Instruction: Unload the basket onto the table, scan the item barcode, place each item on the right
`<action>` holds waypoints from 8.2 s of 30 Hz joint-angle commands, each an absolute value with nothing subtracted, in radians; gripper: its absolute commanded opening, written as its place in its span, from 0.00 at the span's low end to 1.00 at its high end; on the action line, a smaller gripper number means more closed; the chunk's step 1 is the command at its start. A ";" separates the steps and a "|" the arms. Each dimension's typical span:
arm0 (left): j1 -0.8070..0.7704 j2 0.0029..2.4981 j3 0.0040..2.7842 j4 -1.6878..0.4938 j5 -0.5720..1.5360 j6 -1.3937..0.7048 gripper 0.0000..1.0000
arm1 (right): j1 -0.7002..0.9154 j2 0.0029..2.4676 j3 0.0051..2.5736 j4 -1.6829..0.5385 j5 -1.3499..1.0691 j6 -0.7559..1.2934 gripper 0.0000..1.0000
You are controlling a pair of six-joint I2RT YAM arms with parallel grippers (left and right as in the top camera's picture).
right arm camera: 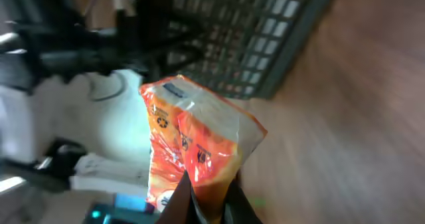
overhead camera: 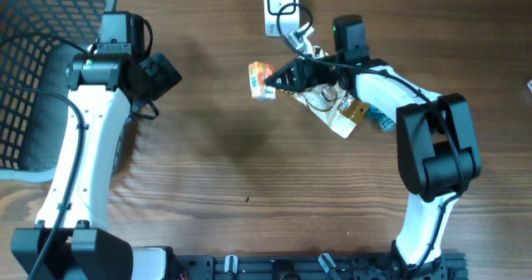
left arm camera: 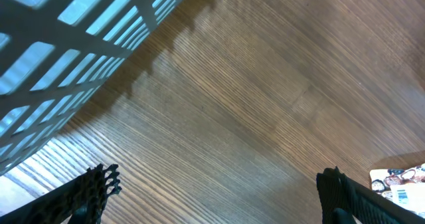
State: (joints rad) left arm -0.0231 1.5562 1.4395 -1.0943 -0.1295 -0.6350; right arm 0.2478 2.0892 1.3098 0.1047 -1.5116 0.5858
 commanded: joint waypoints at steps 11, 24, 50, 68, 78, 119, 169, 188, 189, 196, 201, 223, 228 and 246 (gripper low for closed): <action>-0.014 1.559 1.440 -1.093 -0.128 -0.648 1.00 | 0.097 2.097 1.317 0.487 -1.623 1.040 0.05; -0.014 1.559 1.440 -1.093 -0.128 -0.648 1.00 | 0.097 2.097 1.317 0.750 -1.621 0.815 0.05; -0.014 1.559 1.440 -1.093 -0.128 -0.648 1.00 | 0.235 2.096 1.815 -0.709 0.100 -0.062 0.05; -0.014 1.559 1.440 -1.093 -0.128 -0.648 1.00 | 0.420 2.300 1.842 -0.004 0.353 -0.721 0.05; -0.014 1.559 1.440 -1.093 -0.128 -0.648 1.00 | 0.221 2.106 1.842 -0.199 0.509 0.048 0.05; -0.014 1.559 1.440 -1.093 -0.128 -0.648 1.00 | -0.240 2.086 1.675 -0.682 -0.653 -0.061 0.83; -0.014 1.559 1.440 -1.093 -0.128 -0.648 1.00 | 0.665 2.033 1.567 -0.749 0.953 0.012 0.06; -0.015 1.559 1.440 -1.093 -0.128 -0.648 1.00 | 0.643 1.785 1.559 -0.807 0.328 0.261 0.91; -0.015 1.559 1.440 -1.093 -0.128 -0.648 1.00 | 0.573 1.734 1.559 -0.810 0.292 0.260 1.00; -0.015 1.558 1.440 -1.024 0.032 -0.648 1.00 | 0.220 1.653 1.557 -0.855 0.207 0.265 1.00; -0.173 1.603 1.393 -1.077 0.503 -0.478 1.00 | 0.066 1.654 1.557 -0.752 0.051 0.321 1.00; -0.470 1.673 0.783 -0.145 0.399 -1.045 1.00 | -0.010 1.906 1.523 -0.770 -0.571 0.236 1.00; -0.469 1.774 0.783 -0.021 0.392 -1.083 0.99 | -0.009 1.906 1.523 -0.771 -0.571 0.236 1.00; -0.474 1.437 0.834 -0.171 0.076 -0.833 0.04 | 0.002 1.908 1.464 -0.762 -0.536 0.198 0.99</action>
State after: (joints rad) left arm -0.4706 1.5574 0.8009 -0.1284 0.2047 -0.9680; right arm -0.0025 1.8965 1.4723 -0.7647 -0.5419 0.2146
